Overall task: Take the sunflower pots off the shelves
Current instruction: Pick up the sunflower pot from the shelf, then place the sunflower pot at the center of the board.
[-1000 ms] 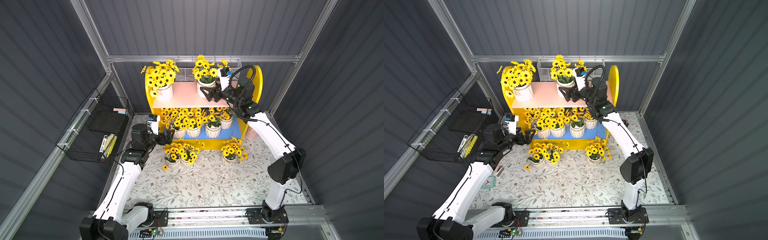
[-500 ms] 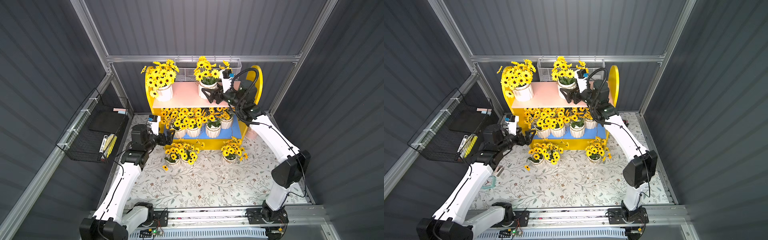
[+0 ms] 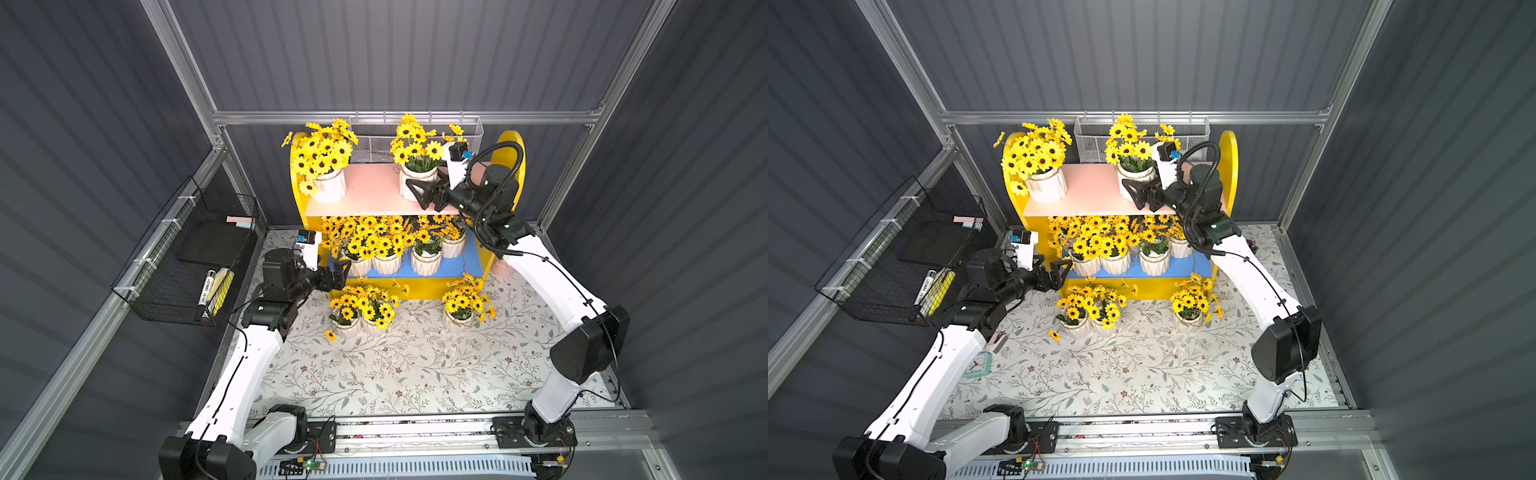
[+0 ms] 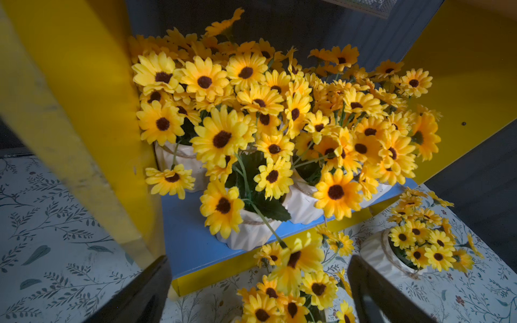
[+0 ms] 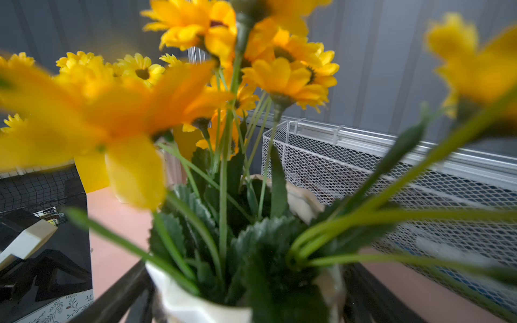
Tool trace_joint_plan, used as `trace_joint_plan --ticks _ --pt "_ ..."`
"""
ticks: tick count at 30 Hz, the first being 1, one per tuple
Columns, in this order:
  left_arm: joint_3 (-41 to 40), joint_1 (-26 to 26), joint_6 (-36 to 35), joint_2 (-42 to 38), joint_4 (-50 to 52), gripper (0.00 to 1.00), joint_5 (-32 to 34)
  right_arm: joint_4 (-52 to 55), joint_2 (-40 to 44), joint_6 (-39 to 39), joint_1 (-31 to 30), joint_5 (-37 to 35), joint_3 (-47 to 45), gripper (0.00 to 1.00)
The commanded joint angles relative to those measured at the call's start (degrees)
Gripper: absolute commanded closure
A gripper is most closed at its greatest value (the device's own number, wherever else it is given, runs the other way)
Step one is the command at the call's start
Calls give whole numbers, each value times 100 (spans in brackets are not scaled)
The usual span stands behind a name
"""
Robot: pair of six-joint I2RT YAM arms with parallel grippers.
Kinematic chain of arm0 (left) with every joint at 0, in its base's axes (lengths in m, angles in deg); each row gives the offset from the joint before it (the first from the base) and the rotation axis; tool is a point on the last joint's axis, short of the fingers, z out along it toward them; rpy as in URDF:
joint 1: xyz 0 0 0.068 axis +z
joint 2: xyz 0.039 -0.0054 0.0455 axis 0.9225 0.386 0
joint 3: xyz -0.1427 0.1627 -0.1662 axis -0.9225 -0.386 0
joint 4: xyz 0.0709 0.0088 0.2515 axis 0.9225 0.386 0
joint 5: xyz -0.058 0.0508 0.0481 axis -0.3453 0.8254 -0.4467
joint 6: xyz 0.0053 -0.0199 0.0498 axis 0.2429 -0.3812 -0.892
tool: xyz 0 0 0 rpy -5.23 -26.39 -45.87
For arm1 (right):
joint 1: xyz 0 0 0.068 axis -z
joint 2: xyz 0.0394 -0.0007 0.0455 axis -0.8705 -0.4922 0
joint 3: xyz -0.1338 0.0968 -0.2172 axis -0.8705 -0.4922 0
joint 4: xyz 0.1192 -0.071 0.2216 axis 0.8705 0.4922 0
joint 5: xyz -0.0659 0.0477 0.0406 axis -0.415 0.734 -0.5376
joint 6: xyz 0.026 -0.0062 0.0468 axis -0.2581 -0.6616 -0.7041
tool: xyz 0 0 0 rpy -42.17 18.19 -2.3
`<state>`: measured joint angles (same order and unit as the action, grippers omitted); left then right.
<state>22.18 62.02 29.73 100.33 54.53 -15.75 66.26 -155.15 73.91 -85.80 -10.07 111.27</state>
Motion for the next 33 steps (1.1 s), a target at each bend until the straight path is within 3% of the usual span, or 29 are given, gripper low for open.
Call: trace_joint_plan --ticks 1,7,18,33 --pt "-5 38 -57 -61 -103 1 -131 -770 389 9 -30 -135 62 100" --pt "-4 36 -47 -52 -121 1 -153 -822 623 75 -28 -191 -76 100" --pt "-8 36 89 2 -250 1 -204 -932 1462 -41 -114 -45 -1163 100" --pt "-39 36 290 51 -413 1 -358 -779 2981 382 -773 -317 -2962 100"
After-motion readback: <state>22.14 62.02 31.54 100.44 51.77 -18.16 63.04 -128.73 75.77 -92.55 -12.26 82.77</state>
